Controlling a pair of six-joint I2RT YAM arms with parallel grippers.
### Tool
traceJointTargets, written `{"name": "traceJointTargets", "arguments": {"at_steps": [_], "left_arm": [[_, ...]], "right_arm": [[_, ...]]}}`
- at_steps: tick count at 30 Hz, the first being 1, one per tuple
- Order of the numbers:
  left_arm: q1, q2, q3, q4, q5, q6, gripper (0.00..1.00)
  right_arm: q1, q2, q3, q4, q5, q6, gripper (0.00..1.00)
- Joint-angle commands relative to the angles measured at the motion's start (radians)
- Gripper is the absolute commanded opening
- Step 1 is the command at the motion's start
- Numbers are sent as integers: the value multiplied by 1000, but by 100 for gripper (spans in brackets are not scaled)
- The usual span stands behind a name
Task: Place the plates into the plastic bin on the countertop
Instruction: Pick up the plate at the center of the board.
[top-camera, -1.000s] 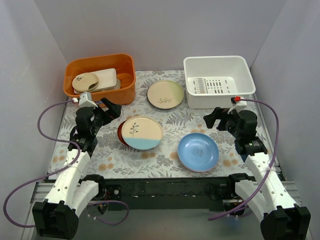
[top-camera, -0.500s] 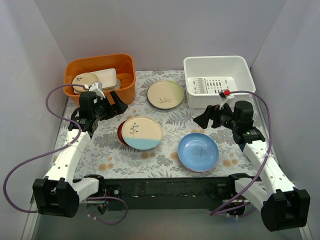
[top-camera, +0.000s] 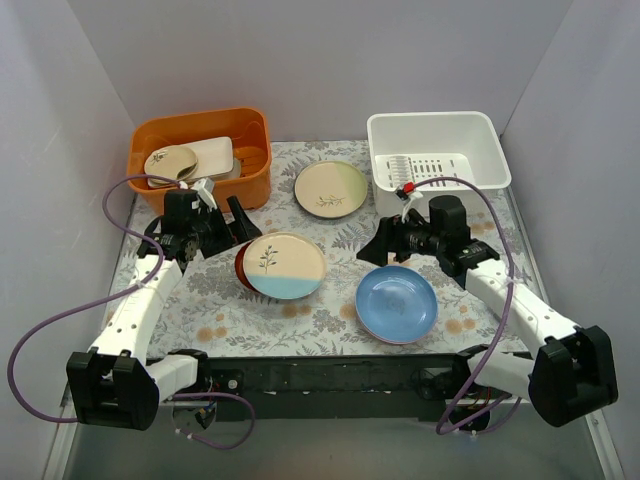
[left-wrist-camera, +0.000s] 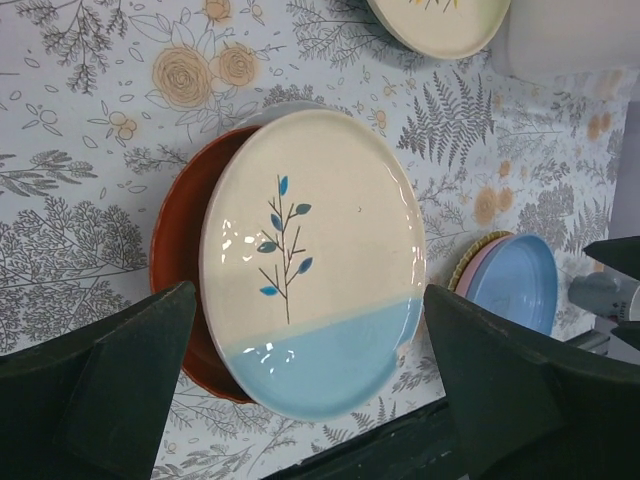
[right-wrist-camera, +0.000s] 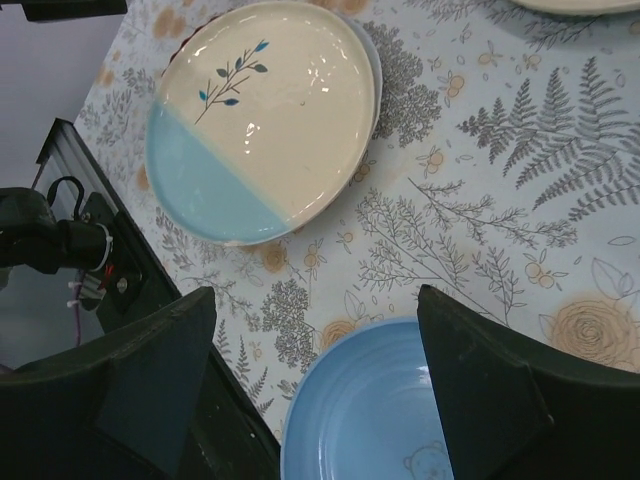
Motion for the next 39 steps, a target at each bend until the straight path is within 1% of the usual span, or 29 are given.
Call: {"name": "traceJointTargets", "arguments": {"at_steps": [1, 10, 14, 25, 29, 33, 36, 39], "left_arm": [[0, -30, -16, -31, 56, -14, 98], [0, -20, -54, -57, 13, -28, 98], [0, -11, -74, -34, 42, -28, 97], [0, 27, -112, 24, 89, -42, 95], [0, 67, -129, 44, 120, -48, 93], [0, 79, -143, 61, 122, -53, 91], [0, 87, -154, 70, 125, -49, 87], [0, 93, -170, 84, 134, -50, 79]], "right_arm": [[40, 49, 37, 45, -26, 48, 87], [123, 169, 18, 165, -48, 123, 84], [149, 215, 17, 208, -65, 152, 81], [158, 321, 18, 274, -72, 206, 78], [158, 358, 6, 315, -77, 261, 76], [158, 392, -5, 361, -78, 303, 75], [158, 424, -5, 381, -83, 338, 73], [158, 453, 3, 386, -75, 361, 71]]}}
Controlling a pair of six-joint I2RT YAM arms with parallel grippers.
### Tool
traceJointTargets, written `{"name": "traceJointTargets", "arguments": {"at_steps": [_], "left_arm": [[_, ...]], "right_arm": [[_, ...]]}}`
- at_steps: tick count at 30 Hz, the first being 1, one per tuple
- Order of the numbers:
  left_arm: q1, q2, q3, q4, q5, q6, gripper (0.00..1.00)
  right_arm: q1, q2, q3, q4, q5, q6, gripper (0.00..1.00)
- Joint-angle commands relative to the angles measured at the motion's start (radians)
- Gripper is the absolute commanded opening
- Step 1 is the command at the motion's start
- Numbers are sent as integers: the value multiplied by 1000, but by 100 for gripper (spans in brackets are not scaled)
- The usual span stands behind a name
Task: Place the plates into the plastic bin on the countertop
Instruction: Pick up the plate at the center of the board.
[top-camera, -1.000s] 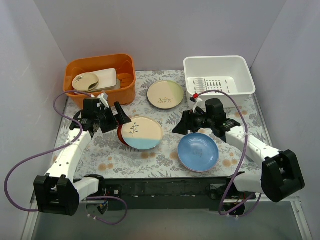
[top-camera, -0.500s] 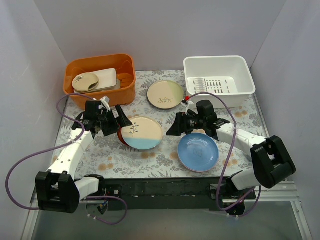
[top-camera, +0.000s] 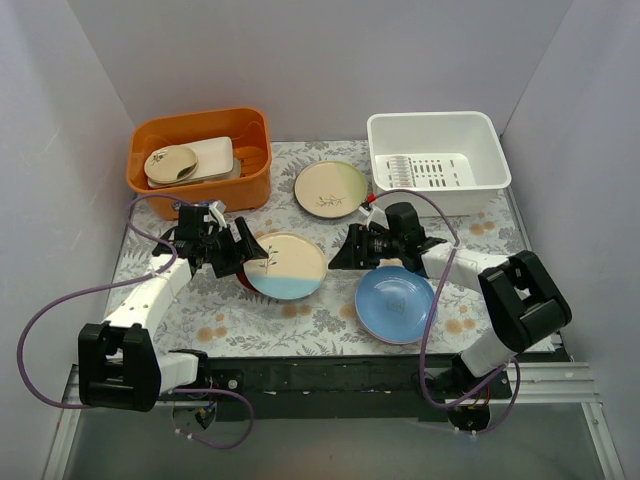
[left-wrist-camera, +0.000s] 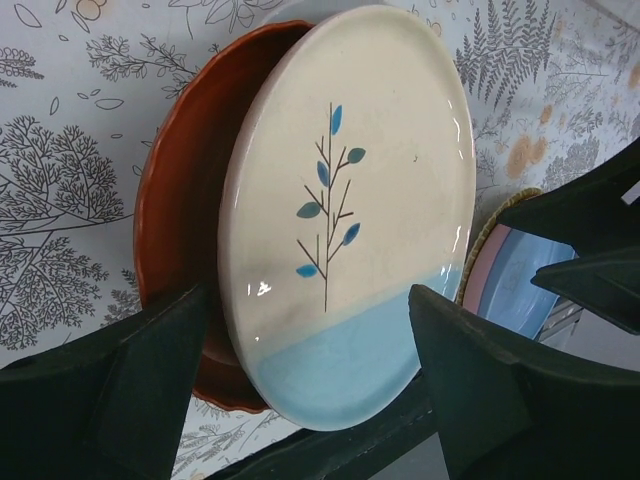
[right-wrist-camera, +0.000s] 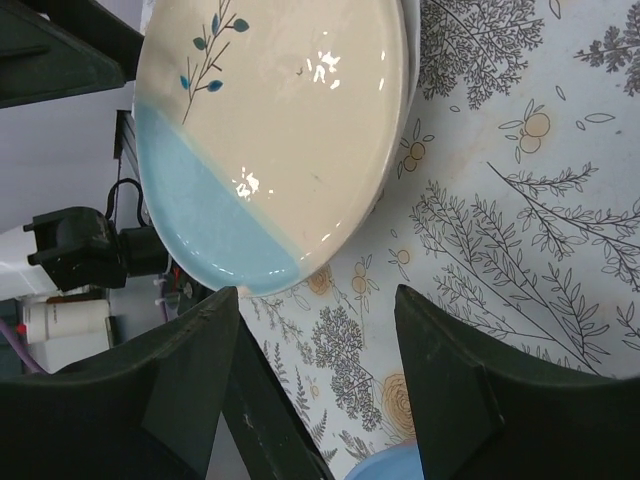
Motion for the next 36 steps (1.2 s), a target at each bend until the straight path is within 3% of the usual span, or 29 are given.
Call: {"name": "traceJointTargets", "arguments": {"at_steps": [1, 11, 15, 16, 20, 36], "left_arm": [[0, 0, -26, 36, 34, -2, 76], [0, 37, -61, 65, 74, 1, 47], [0, 37, -69, 71, 80, 2, 27], [0, 38, -67, 71, 80, 2, 18], [0, 42, -64, 70, 80, 9, 2], [0, -75, -66, 112, 112, -56, 0]], "right_arm": [[6, 42, 7, 62, -9, 59, 70], [6, 158, 6, 212, -55, 157, 66], [6, 189, -26, 311, -70, 219, 64], [6, 194, -28, 313, -70, 222, 64], [5, 198, -17, 318, -69, 222, 64], [6, 211, -56, 421, -95, 288, 64]]}}
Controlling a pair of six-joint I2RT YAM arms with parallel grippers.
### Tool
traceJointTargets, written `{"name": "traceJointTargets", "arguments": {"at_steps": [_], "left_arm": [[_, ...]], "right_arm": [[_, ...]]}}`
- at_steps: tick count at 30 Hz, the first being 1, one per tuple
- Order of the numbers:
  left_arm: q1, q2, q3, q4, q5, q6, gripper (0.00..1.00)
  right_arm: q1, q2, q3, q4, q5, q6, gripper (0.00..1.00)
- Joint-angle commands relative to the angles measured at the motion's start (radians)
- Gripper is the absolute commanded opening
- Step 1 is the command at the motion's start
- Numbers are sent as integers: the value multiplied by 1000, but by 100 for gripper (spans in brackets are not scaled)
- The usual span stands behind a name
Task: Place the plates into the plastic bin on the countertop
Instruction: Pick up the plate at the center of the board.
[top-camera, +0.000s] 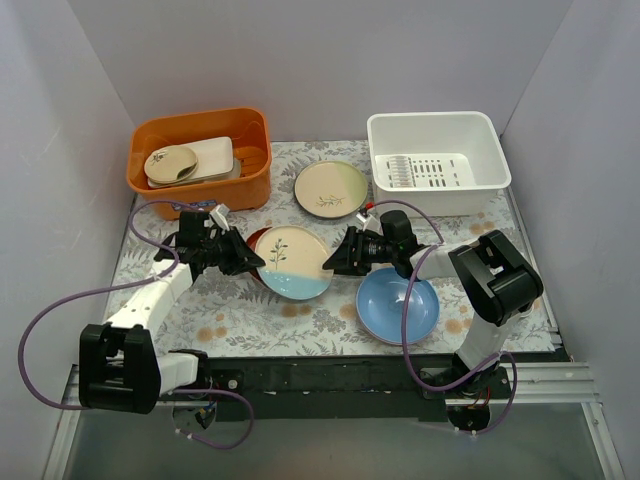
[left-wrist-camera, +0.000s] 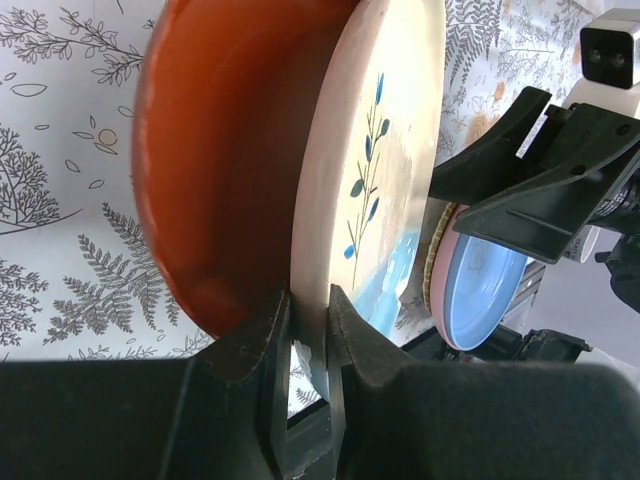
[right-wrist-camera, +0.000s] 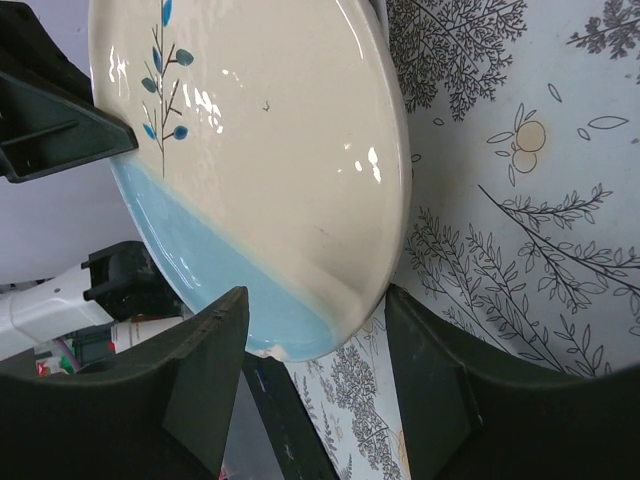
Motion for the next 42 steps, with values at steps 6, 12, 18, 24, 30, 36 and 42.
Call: {"name": "traceJointTargets", "arguments": {"at_steps": [6, 12, 18, 24, 30, 36, 42], "left_arm": [[-3, -109, 5, 52, 67, -65, 0], [-3, -125, 12, 87, 127, -100, 0], [-3, -144, 11, 138, 195, -145, 0], [-3, -146, 11, 175, 255, -169, 0], [-3, -129, -3, 193, 285, -171, 0], [-3, -115, -20, 222, 319, -172, 0], [-3, -117, -32, 232, 315, -169, 0]], "right_arm": [[5, -23, -24, 132, -49, 49, 63], [5, -39, -19, 118, -52, 48, 64], [3, -40, -26, 123, -58, 57, 64], [-8, -37, -53, 234, -79, 117, 63], [-12, -72, -65, 285, -76, 146, 57], [-14, -128, -58, 305, -82, 146, 42], [-17, -112, -84, 518, -141, 241, 1]]}}
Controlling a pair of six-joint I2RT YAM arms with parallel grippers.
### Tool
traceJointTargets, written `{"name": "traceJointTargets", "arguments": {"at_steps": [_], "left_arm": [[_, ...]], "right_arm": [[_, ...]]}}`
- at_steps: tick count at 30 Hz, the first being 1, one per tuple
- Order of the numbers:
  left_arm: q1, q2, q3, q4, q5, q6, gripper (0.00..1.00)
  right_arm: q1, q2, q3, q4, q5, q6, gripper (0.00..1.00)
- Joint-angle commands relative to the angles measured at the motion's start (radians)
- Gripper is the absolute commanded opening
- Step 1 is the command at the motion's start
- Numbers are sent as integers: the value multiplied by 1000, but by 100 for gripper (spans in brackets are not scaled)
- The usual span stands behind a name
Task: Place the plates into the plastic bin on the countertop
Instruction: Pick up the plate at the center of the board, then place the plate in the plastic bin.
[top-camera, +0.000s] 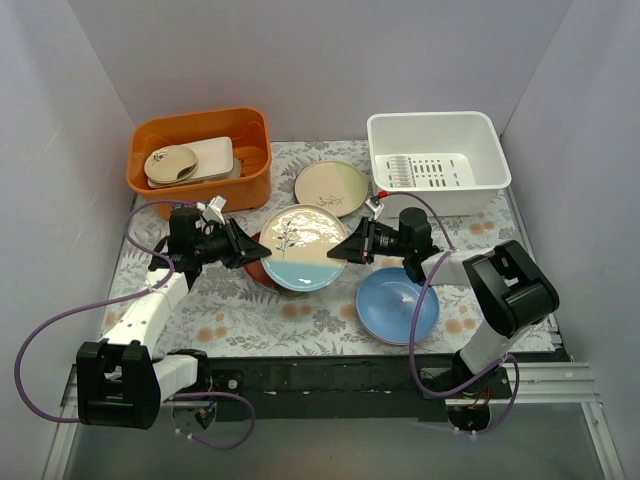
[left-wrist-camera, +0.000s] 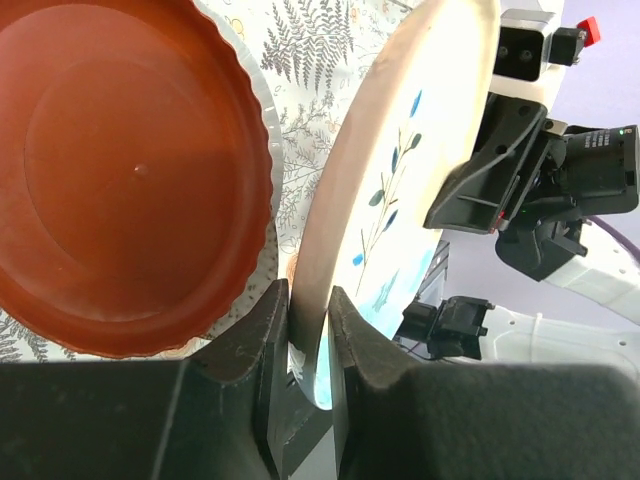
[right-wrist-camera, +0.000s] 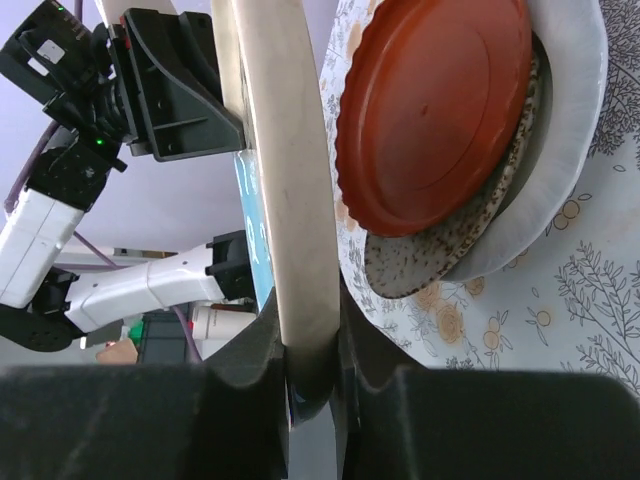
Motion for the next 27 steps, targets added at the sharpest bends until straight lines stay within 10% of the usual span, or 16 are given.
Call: {"name": "traceJointTargets", "arguments": {"at_steps": [1, 12, 27], "left_arm": [[-23, -30, 10, 61, 111, -35, 0], [-23, -24, 22, 26, 77, 5, 9], [-23, -10, 50, -2, 39, 25, 98]], "right_arm": [[24, -8, -13, 219, -17, 29, 1], [24, -103, 14, -13, 15, -129, 1], [22, -282, 154, -522, 199, -435, 1]]}}
